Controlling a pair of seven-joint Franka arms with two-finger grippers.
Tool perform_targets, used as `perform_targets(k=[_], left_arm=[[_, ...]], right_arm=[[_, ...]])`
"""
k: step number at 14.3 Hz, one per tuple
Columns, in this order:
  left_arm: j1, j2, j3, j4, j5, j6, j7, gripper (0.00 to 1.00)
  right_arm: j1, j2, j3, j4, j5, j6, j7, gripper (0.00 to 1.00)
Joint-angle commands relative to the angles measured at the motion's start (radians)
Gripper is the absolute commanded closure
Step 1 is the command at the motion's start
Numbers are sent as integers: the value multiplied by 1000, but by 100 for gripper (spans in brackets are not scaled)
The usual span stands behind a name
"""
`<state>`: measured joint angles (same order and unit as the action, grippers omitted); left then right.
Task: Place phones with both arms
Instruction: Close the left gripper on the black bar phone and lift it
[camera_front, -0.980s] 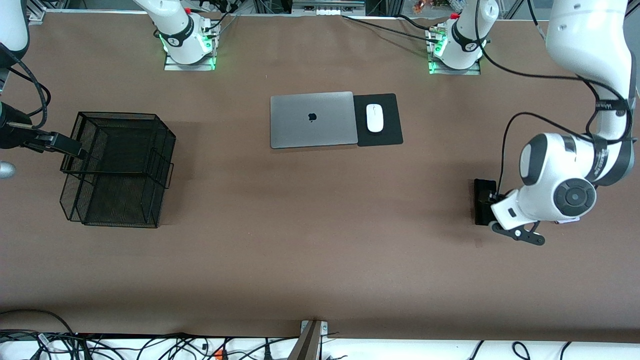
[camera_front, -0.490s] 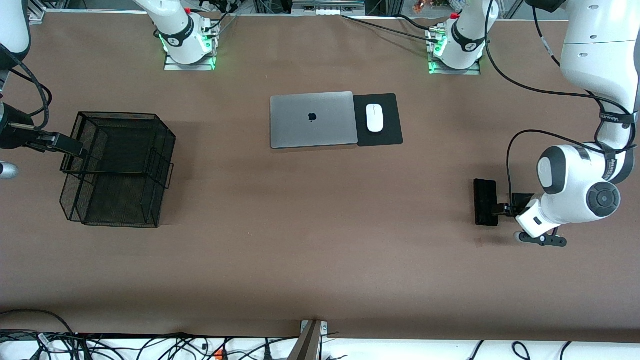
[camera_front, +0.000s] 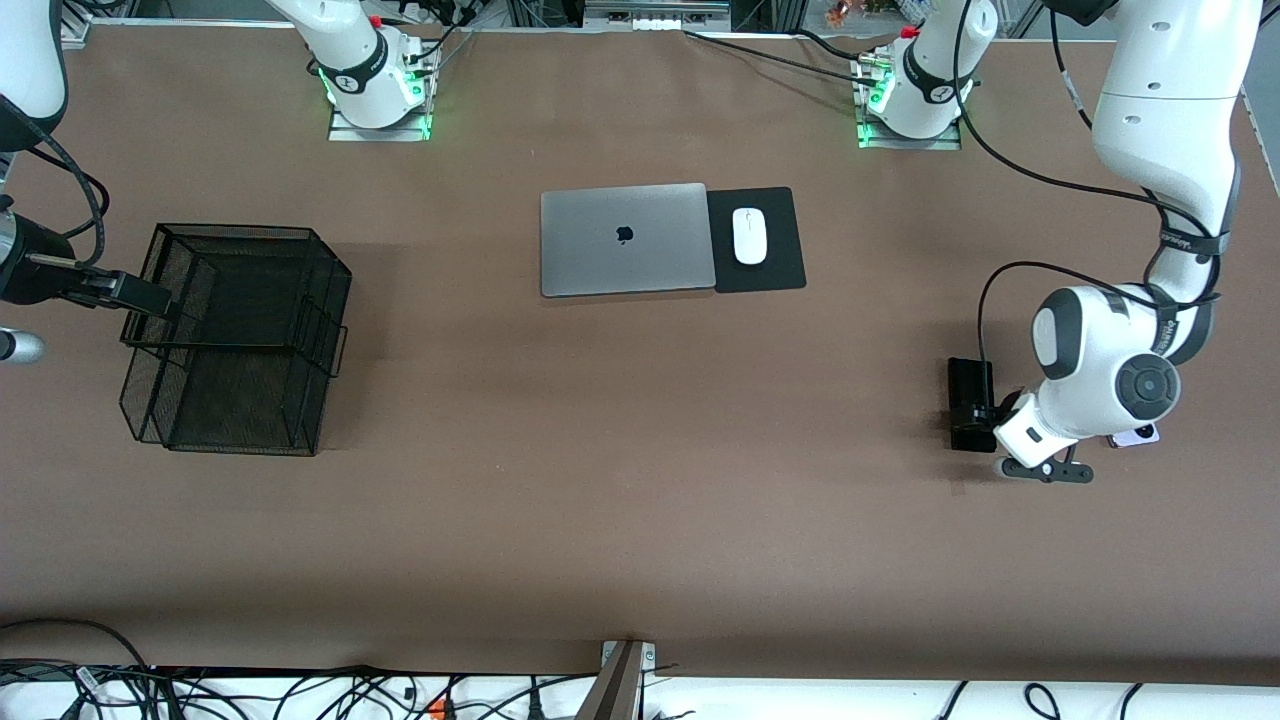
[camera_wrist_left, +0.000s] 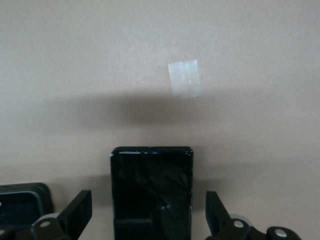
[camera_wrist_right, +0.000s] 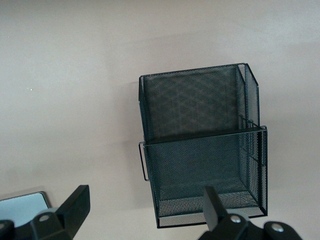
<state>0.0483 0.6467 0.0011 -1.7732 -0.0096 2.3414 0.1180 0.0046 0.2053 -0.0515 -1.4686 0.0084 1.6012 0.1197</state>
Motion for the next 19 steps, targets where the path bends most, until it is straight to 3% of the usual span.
perform_targets(k=[1,10,18,19], left_arm=[[-1,-33,4,-90,-18,72,-6,0],[1,-84,4,-202,-18,127,-18,0],[2,-65,4,-204,-18,151,-24,0],[2,-64,5,-203,-18,151,-24,4]], right_arm=[[-3,-4,-1,-1,21,0,12,0],[-2,-12,-1,2,19,-10,12,0],[-3,-7,-1,1,21,-4,12,0],[-3,-7,-1,1,21,-7,12,0]])
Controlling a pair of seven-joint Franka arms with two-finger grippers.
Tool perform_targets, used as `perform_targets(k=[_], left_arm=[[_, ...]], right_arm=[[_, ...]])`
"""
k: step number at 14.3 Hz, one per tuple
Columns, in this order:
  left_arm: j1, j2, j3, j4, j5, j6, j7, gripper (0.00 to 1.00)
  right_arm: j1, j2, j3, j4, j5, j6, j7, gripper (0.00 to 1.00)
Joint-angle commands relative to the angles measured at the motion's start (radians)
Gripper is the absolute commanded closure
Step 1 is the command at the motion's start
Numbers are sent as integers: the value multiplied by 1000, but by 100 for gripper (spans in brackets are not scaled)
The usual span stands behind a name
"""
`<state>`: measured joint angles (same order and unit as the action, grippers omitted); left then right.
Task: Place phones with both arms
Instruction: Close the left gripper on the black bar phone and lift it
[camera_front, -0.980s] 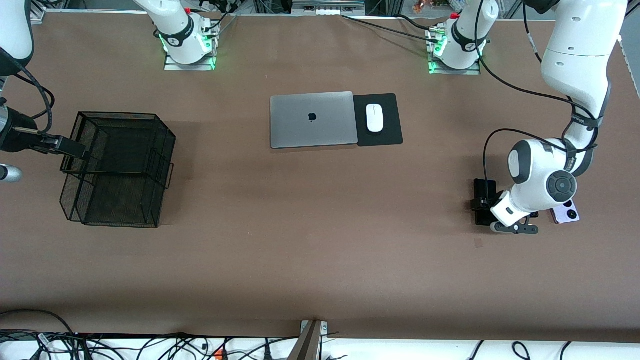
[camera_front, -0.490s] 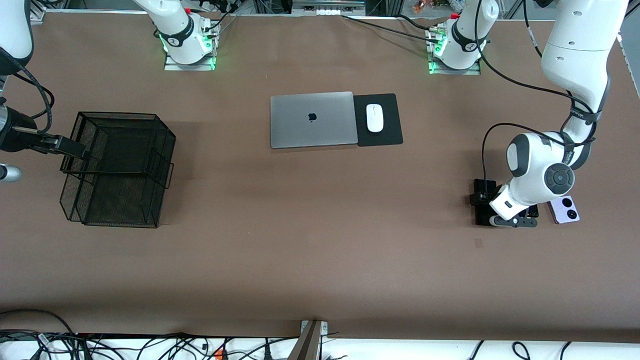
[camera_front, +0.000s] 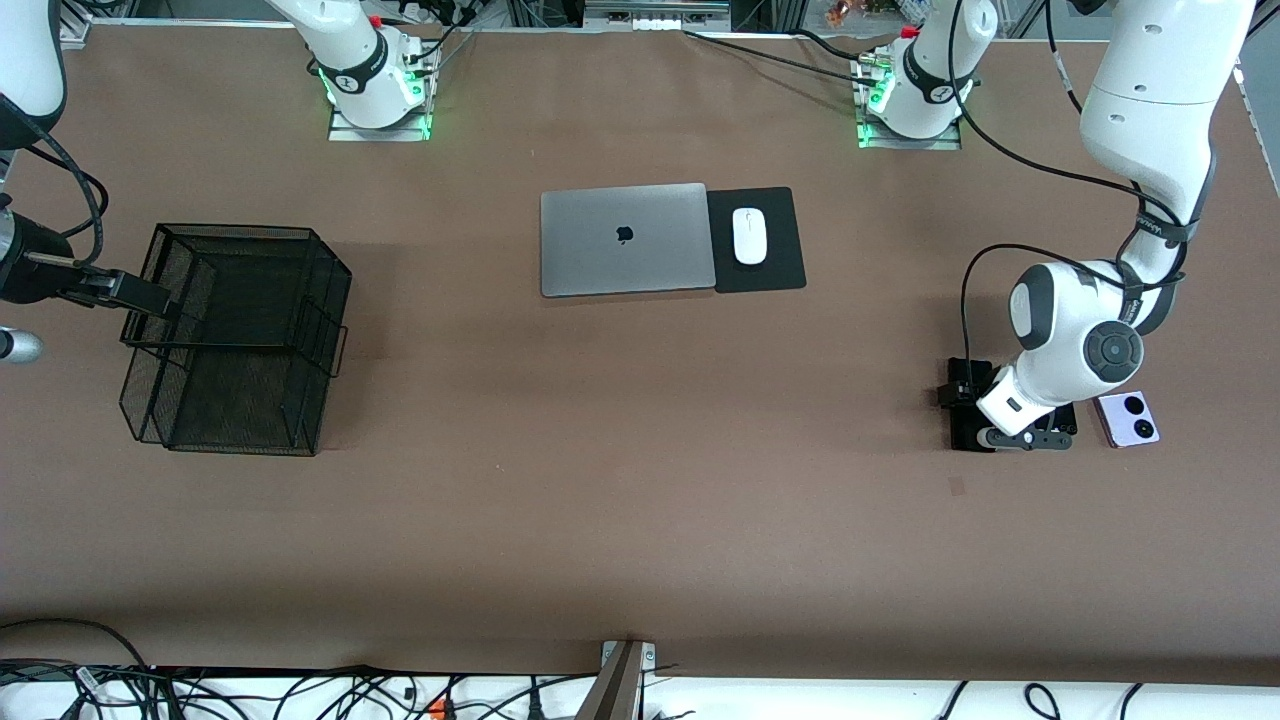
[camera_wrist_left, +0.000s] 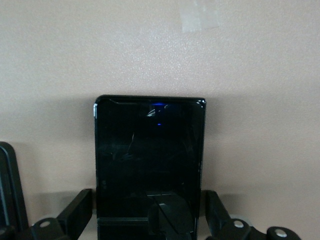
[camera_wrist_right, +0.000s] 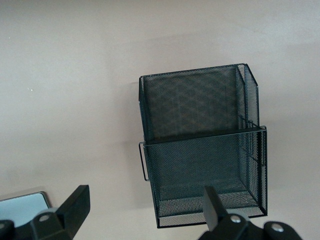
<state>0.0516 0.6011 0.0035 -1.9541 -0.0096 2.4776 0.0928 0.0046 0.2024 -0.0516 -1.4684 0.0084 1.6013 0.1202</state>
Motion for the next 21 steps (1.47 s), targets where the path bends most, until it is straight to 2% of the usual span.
perform_targets(k=[1,6,7,12,17,21], left_arm=[[-1,-18,3,-22,-18,15,1,14],[5,-17,3,-16,-18,14,1,66],[5,-17,3,-16,-18,12,1,72],[-12,-24,3,24,-7,-14,-45,75],[-82,-44,7,196,-3,-238,-99,75],[-206,-37,7,270,39,-266,-330,77]], right_arm=[[-3,-5,-2,0,21,-7,12,0],[-3,-3,-2,0,19,-12,7,0],[-3,-3,-4,0,19,-12,9,0],[-3,-5,-4,0,21,-11,10,0],[-3,-3,-4,0,21,-7,10,0],[-3,-3,-4,0,21,-7,10,0]])
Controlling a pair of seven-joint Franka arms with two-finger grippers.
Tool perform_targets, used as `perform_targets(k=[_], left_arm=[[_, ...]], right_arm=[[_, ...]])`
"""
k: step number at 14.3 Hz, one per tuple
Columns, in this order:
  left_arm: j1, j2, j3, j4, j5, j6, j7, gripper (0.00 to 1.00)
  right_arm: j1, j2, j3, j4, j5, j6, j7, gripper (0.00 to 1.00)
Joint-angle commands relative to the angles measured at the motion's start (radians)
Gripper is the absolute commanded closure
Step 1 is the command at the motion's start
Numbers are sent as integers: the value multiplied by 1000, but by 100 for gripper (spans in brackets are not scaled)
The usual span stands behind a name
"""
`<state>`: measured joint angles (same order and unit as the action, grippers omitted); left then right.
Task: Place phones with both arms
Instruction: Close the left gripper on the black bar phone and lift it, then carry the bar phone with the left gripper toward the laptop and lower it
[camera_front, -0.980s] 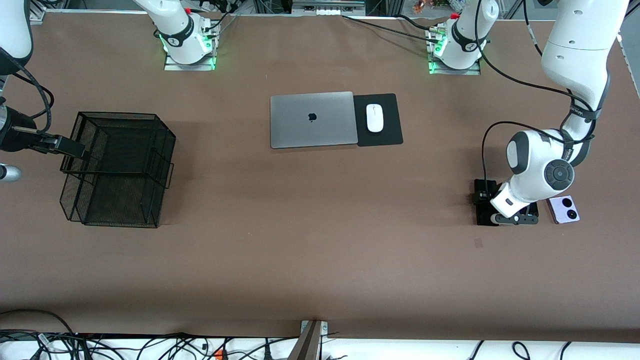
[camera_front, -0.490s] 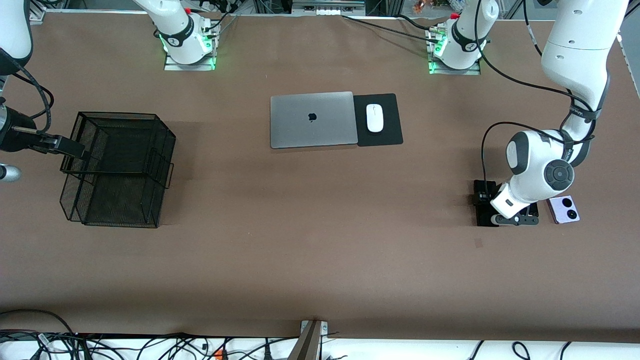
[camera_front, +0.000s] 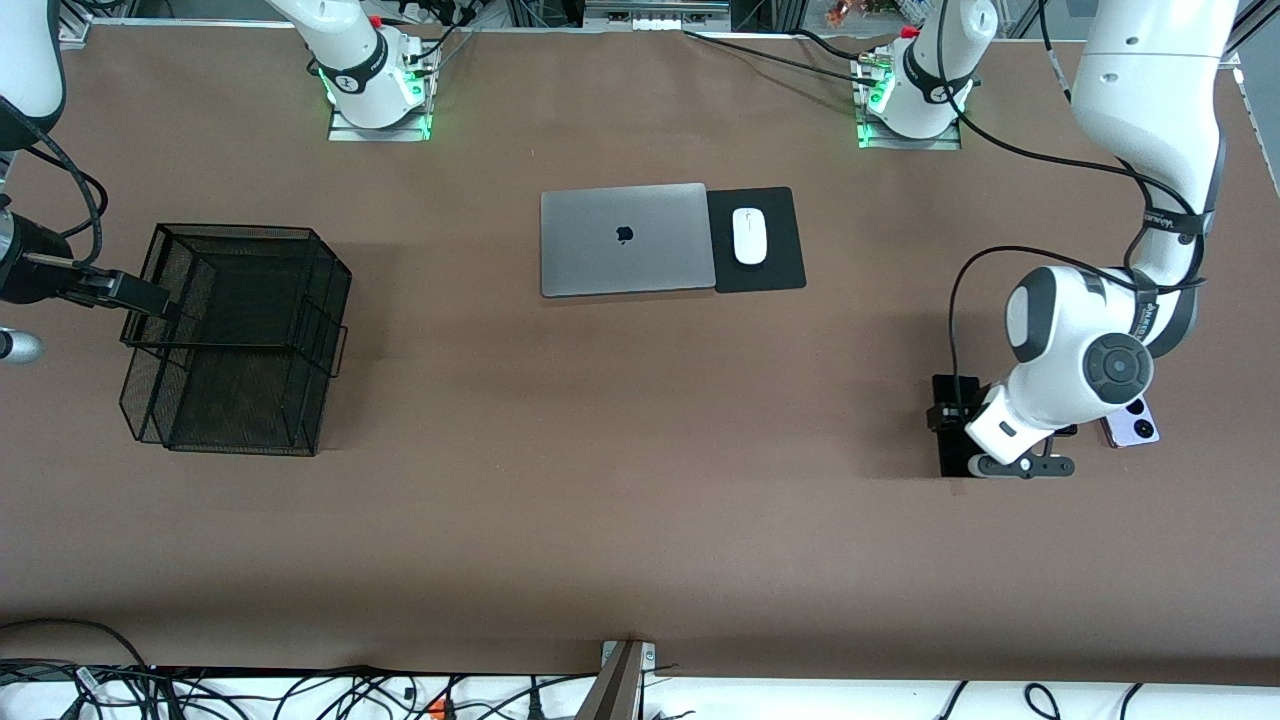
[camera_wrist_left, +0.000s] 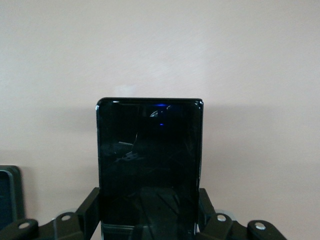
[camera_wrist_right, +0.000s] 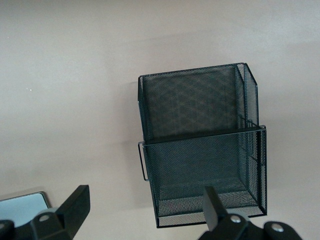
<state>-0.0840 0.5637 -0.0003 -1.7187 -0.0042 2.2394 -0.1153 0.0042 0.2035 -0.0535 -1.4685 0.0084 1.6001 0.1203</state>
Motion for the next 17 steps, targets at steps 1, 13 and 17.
perform_targets(k=[1,13,17], left_arm=[[-106,2,10,41,45,-29,-194,77],[-506,229,5,356,32,-90,-717,78],[-554,280,2,433,27,-95,-750,78]], right_arm=[[-3,-4,-2,0,21,-6,10,0],[-6,-4,-3,0,21,-11,9,0],[-6,-4,-3,0,21,-11,9,0]])
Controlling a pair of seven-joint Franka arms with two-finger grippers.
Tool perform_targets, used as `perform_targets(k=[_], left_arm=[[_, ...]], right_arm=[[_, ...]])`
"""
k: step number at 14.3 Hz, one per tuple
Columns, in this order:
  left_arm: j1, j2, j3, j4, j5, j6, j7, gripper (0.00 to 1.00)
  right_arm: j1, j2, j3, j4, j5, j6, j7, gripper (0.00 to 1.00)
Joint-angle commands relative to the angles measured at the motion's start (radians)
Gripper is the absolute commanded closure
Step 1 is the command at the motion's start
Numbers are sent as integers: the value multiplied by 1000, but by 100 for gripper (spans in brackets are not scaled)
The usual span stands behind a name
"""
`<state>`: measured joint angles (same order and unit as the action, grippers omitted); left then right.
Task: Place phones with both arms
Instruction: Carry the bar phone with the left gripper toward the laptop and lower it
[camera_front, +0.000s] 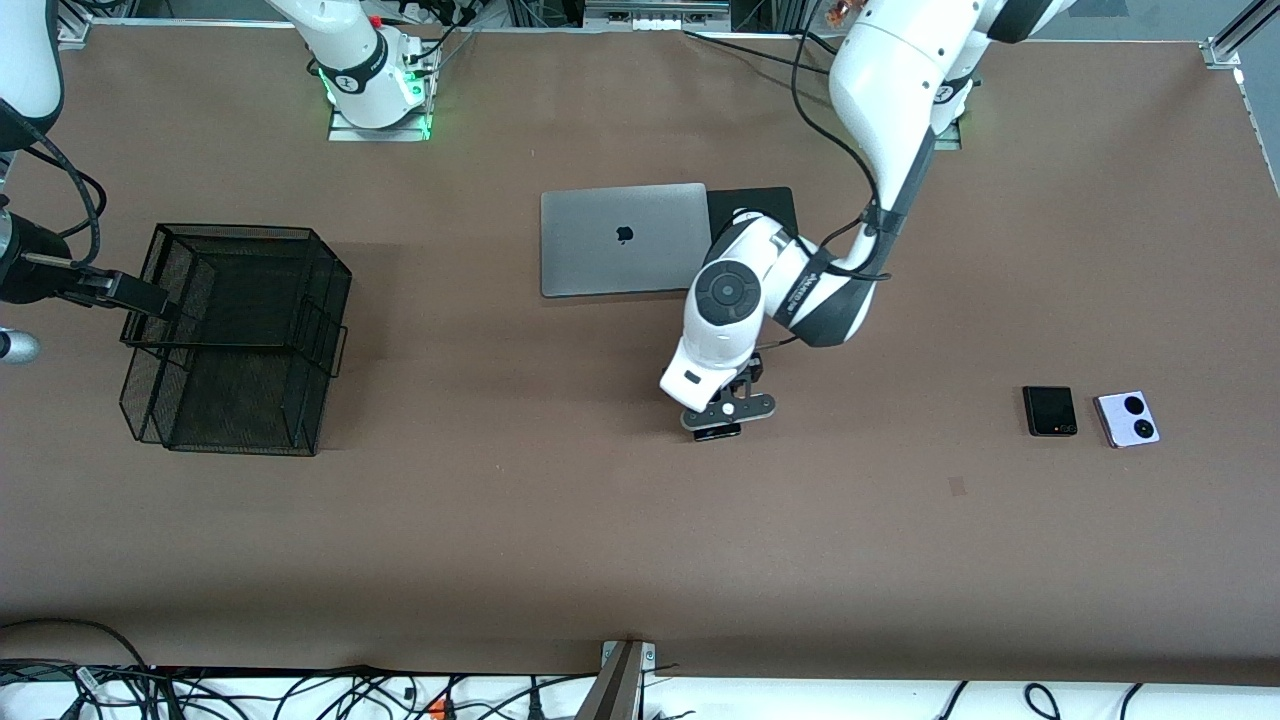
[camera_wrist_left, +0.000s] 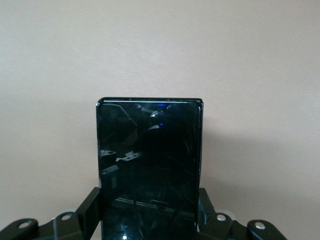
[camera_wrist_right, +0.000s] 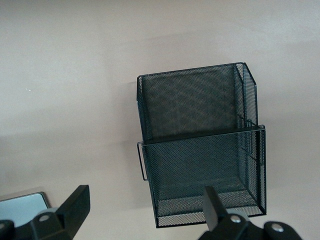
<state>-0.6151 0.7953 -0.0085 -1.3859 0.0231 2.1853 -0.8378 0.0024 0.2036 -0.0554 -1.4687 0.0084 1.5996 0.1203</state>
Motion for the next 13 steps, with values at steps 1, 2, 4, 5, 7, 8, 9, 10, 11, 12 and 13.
perform_targets(k=[1,2,4,5,7,8,9,10,11,12,13], left_arm=[[-46,77,12,141,-14,-39,-47,78],[-64,103,12,181,-34,-39,-53,78],[-93,157,12,261,-42,-36,-63,79],[-113,183,12,293,-42,-30,-69,79],[-146,232,12,359,-42,-12,-98,79],[-152,246,12,373,-42,13,-104,79],[-155,254,12,381,-42,42,-104,79],[-158,272,12,383,-42,68,-104,79],[-170,284,13,383,-42,94,-106,79],[-172,297,13,383,-42,126,-107,79],[-170,304,18,383,-42,145,-107,79]], right_arm=[[-4,-4,-1,1,21,-10,9,0],[-4,-4,-1,1,21,-10,9,0],[-4,-4,-1,1,21,-10,10,0],[-4,-4,-1,1,21,-10,10,0],[-4,-6,-1,1,21,-10,10,0],[-4,-4,-1,1,21,-10,10,0],[-4,-4,-1,1,21,-10,10,0],[-4,-4,-1,1,21,-10,10,0],[-4,-4,-1,1,21,-10,12,0],[-4,-6,-1,1,21,-10,12,0],[-4,-4,-1,1,21,-10,12,0]])
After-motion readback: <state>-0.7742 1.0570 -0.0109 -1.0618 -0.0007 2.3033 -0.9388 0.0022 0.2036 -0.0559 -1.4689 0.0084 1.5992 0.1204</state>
